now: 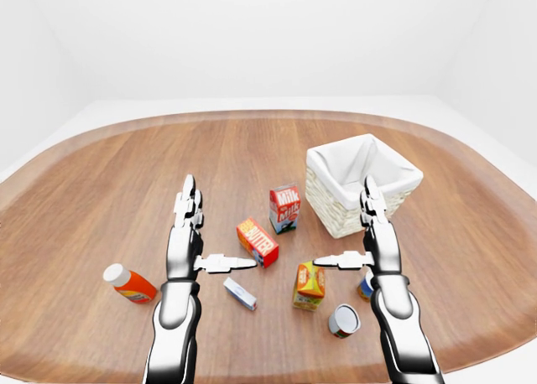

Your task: Pick up the alphabet soup and the tomato sauce, and put them in the basket.

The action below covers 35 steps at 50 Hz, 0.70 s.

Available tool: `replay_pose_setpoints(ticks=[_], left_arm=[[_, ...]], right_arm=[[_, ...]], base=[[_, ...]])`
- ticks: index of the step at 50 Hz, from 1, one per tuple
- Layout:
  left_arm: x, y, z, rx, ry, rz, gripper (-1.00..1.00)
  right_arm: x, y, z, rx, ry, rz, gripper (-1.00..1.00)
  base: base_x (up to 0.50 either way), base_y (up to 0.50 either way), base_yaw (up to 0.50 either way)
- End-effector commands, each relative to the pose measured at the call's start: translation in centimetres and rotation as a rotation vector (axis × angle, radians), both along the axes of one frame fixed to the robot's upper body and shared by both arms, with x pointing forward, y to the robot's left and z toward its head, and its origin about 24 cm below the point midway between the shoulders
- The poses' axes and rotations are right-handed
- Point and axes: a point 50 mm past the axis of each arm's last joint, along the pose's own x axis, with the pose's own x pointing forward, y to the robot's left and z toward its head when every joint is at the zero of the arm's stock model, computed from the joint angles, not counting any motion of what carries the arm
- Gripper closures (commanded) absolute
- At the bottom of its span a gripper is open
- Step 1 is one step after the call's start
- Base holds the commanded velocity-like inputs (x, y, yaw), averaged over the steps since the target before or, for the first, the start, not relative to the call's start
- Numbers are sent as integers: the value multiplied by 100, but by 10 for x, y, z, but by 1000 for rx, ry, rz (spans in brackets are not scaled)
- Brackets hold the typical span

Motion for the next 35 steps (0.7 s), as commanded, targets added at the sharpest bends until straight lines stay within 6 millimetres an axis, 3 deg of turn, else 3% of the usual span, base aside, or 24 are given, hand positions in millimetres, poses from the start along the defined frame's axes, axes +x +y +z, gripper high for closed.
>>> replay_pose_setpoints(ticks=[1, 4, 6, 9, 11, 12, 15, 16, 19, 21, 27, 29, 30, 31, 35], left_arm=[[0, 0, -1, 0, 6, -1, -100], [0, 0, -2, 0, 7, 0, -100], [0, 0, -2, 0, 9, 0, -100], [0, 0, -1, 0, 6, -1, -100], [0, -1, -1, 1, 3, -1, -100], [0, -1, 0, 1, 1, -1, -100], [0, 0, 0, 0, 0, -1, -100], [0, 0, 0, 0, 0, -1, -100], [0, 0, 0, 0, 0, -2, -100], [0, 0, 0, 0, 2, -2, -100], [1, 0, -1, 0, 5, -2, -100], [1, 0, -1, 0, 6, -2, -100], [1, 0, -1, 0, 6, -2, -100], [0, 0, -1, -2, 5, -4, -100], [-1, -1, -1, 9, 4, -8, -100]], right_arm=[[0, 0, -2, 1, 9, -1, -100], [0, -1, -7, 2, 31, -5, -100], [0, 0, 7, 0, -30, 7, -100], [-1, 0, 9, 0, -36, 8, -100], [0, -1, -5, 4, 23, -3, -100], [0, 0, 0, 2, -1, 4, -100], [1, -1, -15, 8, 65, -8, -100], [0, 0, -1, 5, 6, 4, -100], [0, 1, 7, 5, -27, 12, -100], [1, -1, -13, 9, 55, -4, -100], [1, -1, -16, 10, 66, -5, -100], [0, 1, 4, 6, -17, 11, -100], [0, 1, 6, 5, -26, 13, -100], [1, 0, -7, 8, 28, 2, -100], [0, -1, 5, -2, -18, 4, -100]], base=[[30, 0, 0], [30, 0, 0], [30, 0, 0], [30, 0, 0], [28, 0, 0], [19, 0, 0], [0, 0, 0], [0, 0, 0], [0, 0, 0], [0, 0, 0], [0, 0, 0], [0, 0, 0], [0, 0, 0], [0, 0, 0], [0, 0, 0]])
